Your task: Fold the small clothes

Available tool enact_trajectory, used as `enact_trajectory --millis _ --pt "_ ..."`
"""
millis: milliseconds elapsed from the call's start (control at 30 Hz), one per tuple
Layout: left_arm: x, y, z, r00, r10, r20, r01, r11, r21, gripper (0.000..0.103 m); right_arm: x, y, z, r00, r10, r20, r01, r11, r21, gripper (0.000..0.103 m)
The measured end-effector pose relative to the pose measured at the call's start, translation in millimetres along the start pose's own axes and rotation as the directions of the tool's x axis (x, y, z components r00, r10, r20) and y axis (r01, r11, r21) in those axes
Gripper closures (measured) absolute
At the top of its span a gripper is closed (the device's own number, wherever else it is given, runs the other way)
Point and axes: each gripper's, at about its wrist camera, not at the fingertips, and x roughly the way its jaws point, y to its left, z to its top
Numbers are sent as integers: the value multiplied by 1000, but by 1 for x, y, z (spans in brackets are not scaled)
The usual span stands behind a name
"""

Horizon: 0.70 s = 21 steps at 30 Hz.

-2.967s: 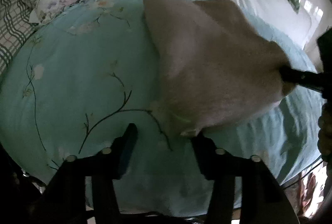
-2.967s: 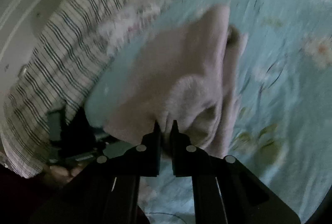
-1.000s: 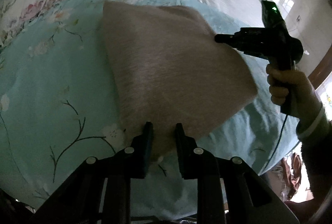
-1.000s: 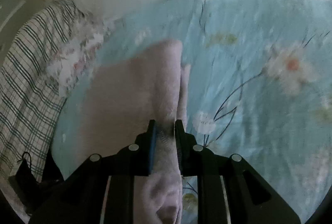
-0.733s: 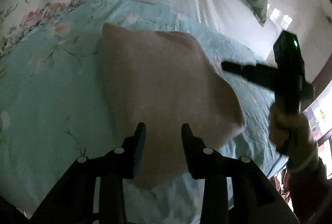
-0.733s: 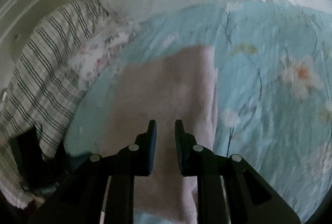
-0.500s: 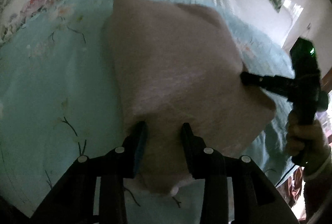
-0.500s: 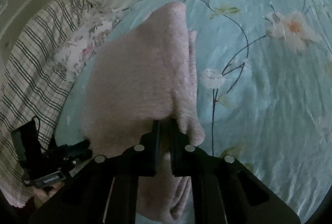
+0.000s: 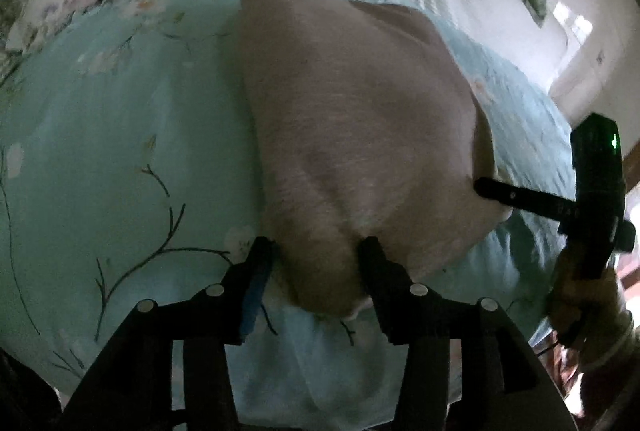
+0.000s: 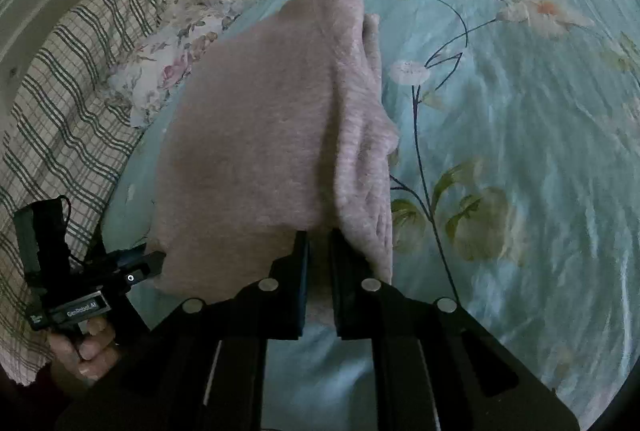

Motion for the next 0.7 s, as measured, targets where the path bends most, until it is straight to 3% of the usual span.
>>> enact_trajectory --millis 200,567,667,700 --pt "0 -5 -4 999 41 13 -41 999 -4 51 -3 2 -7 1000 -16 11 16 1000 6 92" --pt "-11 0 -12 998 54 13 -53 997 -61 42 -19 10 -13 998 -65 5 65 998 5 90" --pt "-23 -6 -17 996 80 33 -79 996 -34 34 -34 18 -18 997 -65 45 65 998 5 75" --pt "-27 -8 -19 995 88 39 -87 996 -26 31 -37 22 -21 997 -65 51 65 998 -3 63"
